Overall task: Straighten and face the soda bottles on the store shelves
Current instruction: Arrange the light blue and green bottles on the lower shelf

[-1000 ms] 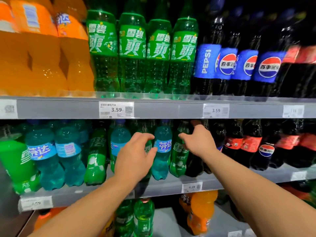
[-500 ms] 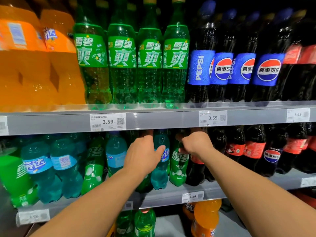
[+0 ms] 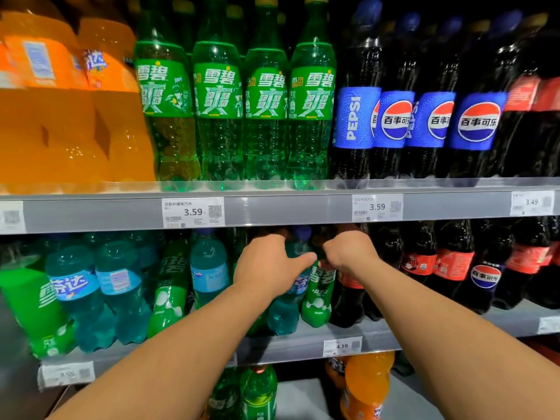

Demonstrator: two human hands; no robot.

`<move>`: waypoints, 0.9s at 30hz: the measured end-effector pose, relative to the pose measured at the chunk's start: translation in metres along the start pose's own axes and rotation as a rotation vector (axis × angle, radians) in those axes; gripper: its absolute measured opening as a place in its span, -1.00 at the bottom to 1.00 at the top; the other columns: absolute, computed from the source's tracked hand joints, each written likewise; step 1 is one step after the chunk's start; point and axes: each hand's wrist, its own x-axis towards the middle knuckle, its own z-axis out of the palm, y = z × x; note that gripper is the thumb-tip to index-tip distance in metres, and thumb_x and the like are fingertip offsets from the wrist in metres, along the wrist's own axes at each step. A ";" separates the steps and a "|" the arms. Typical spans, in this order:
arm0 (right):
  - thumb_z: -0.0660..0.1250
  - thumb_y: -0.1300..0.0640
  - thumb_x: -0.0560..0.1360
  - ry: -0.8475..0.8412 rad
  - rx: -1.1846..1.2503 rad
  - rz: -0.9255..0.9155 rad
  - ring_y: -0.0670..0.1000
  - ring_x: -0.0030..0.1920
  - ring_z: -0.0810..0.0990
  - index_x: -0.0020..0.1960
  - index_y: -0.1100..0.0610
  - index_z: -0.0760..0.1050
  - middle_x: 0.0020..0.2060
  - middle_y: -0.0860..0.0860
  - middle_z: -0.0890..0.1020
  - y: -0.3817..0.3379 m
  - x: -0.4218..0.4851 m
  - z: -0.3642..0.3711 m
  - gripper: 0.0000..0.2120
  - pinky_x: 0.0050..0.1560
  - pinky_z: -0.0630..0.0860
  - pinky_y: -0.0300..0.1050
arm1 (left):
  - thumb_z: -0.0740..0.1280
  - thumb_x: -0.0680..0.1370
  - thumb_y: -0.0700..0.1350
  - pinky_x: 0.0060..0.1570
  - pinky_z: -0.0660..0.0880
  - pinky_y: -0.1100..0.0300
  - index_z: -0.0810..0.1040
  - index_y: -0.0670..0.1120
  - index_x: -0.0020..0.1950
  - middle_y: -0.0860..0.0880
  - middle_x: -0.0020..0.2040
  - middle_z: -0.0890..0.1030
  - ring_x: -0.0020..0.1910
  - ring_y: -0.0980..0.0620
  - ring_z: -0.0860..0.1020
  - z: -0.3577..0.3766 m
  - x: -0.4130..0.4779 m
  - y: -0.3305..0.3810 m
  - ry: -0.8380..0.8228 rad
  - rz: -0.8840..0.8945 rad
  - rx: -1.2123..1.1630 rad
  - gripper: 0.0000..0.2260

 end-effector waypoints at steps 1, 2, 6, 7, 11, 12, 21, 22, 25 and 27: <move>0.25 -0.03 0.61 0.030 0.016 0.014 0.20 0.22 0.56 0.29 0.21 0.50 0.24 0.21 0.54 -0.003 0.001 -0.001 -0.62 0.04 0.52 -0.14 | 0.33 0.37 0.37 -0.17 0.57 0.04 0.54 0.00 -0.12 0.00 -0.21 0.61 -0.19 -0.04 0.57 -0.001 -0.003 -0.001 -0.005 0.026 -0.001 -0.56; 0.25 -0.06 0.61 0.023 0.031 0.009 0.23 0.26 0.52 0.32 0.18 0.48 0.26 0.21 0.52 -0.005 -0.001 -0.001 -0.60 0.09 0.50 -0.08 | 0.32 0.37 0.37 -0.19 0.57 0.03 0.51 0.02 -0.14 0.02 -0.23 0.60 -0.21 -0.03 0.58 -0.002 -0.007 -0.002 -0.012 0.047 -0.001 -0.59; 0.22 -0.08 0.62 0.000 0.038 0.027 0.23 0.28 0.51 0.36 0.18 0.45 0.27 0.19 0.53 -0.005 0.004 0.000 -0.57 0.05 0.45 -0.08 | 0.28 0.43 0.34 -0.21 0.54 0.03 0.44 0.07 -0.06 0.05 -0.28 0.57 -0.23 -0.05 0.57 -0.007 -0.024 -0.010 0.001 0.096 -0.009 -0.64; 0.23 -0.06 0.62 0.035 0.078 0.015 0.22 0.27 0.52 0.34 0.19 0.46 0.26 0.19 0.54 -0.003 0.004 0.001 -0.58 0.04 0.46 -0.09 | 0.28 0.44 0.34 -0.21 0.54 0.03 0.43 0.09 -0.01 0.06 -0.29 0.56 -0.22 -0.06 0.57 -0.008 -0.029 -0.013 0.018 0.112 -0.018 -0.64; 0.27 0.18 0.58 0.073 0.244 -0.008 0.03 -0.24 0.60 0.15 0.34 0.56 0.02 0.24 0.64 0.008 0.008 0.007 -0.74 -0.46 0.41 -0.37 | 0.26 0.47 0.30 -0.17 0.48 0.02 0.41 0.11 0.13 0.08 -0.30 0.47 -0.13 -0.08 0.56 -0.011 -0.050 -0.021 0.080 0.198 -0.037 -0.64; 0.27 0.21 0.56 0.093 0.244 0.008 -0.02 -0.35 0.54 0.08 0.34 0.58 -0.07 0.22 0.65 0.010 0.009 0.008 -0.78 -0.54 0.37 -0.37 | 0.25 0.48 0.29 -0.15 0.47 0.03 0.40 0.12 0.16 0.08 -0.24 0.52 -0.10 -0.07 0.56 -0.012 -0.054 -0.024 0.097 0.218 -0.044 -0.64; 0.32 0.09 0.51 0.250 -0.072 -0.051 0.20 -0.21 0.49 -0.24 0.25 0.45 -0.27 0.21 0.56 0.007 0.011 0.017 -0.75 -0.19 0.35 -0.11 | 0.21 0.44 0.34 -0.26 0.42 0.11 0.40 0.21 0.19 0.18 -0.38 0.44 -0.20 0.01 0.54 -0.047 -0.077 -0.049 0.249 0.205 -0.094 -0.61; 0.30 0.09 0.51 0.280 -0.090 -0.062 0.24 -0.19 0.52 -0.25 0.26 0.44 -0.28 0.22 0.54 0.005 0.008 0.018 -0.74 -0.18 0.37 -0.10 | 0.21 0.44 0.33 -0.26 0.40 0.13 0.42 0.21 0.19 0.18 -0.31 0.51 -0.18 0.02 0.54 -0.051 -0.080 -0.052 0.250 0.209 -0.114 -0.61; 0.30 0.19 0.49 0.391 -0.189 -0.162 0.30 -0.19 0.56 -0.44 0.23 0.31 -0.47 0.14 0.37 0.002 -0.002 0.025 -0.64 -0.15 0.49 0.00 | 0.24 0.44 0.30 -0.22 0.42 0.16 0.46 0.21 0.20 0.19 -0.15 0.63 -0.15 0.08 0.55 -0.063 -0.089 -0.066 0.224 0.217 -0.159 -0.63; 0.32 0.22 0.48 0.445 -0.249 -0.199 0.28 -0.28 0.53 -0.50 0.19 0.23 -0.53 0.11 0.32 0.002 -0.011 0.030 -0.57 -0.21 0.45 -0.02 | 0.24 0.44 0.31 -0.21 0.47 0.12 0.47 0.20 0.16 0.15 -0.20 0.63 -0.21 0.10 0.54 -0.069 -0.094 -0.079 0.216 0.202 -0.160 -0.65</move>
